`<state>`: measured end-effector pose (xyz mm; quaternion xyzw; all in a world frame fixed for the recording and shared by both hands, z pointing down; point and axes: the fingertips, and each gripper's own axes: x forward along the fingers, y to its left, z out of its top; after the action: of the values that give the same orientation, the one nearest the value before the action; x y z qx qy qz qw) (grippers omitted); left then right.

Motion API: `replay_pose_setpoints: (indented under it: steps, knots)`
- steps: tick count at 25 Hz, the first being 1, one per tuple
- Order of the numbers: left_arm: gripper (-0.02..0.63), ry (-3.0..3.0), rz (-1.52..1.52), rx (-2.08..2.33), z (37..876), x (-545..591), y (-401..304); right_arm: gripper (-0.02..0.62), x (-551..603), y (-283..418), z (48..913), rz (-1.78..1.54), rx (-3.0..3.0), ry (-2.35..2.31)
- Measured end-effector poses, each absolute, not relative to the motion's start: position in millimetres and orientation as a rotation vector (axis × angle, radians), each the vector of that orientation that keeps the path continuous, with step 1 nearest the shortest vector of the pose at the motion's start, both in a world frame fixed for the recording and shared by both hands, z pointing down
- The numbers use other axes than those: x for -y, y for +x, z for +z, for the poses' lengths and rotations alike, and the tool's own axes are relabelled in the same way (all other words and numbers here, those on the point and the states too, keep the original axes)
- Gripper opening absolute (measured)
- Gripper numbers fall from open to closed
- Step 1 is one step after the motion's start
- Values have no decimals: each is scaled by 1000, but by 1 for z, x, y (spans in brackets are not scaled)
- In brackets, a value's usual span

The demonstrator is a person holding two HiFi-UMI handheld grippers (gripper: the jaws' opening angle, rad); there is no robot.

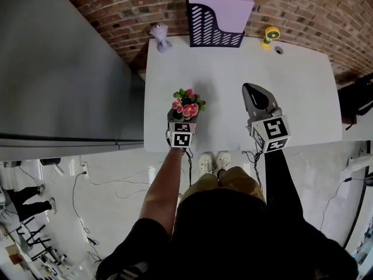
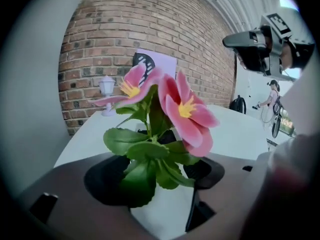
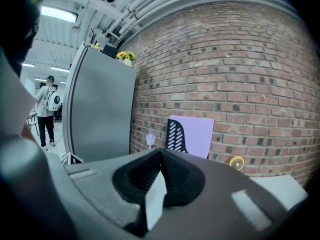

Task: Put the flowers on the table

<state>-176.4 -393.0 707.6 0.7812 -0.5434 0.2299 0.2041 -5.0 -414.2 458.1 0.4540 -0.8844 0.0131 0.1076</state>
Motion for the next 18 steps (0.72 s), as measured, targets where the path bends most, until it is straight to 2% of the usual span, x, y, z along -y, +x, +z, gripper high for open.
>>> replay_pose_setpoints:
  steps: [18]
  knots:
    - [363,2223,642,1518,696,377,-173,0,401,-5,457,34,2647,1295]
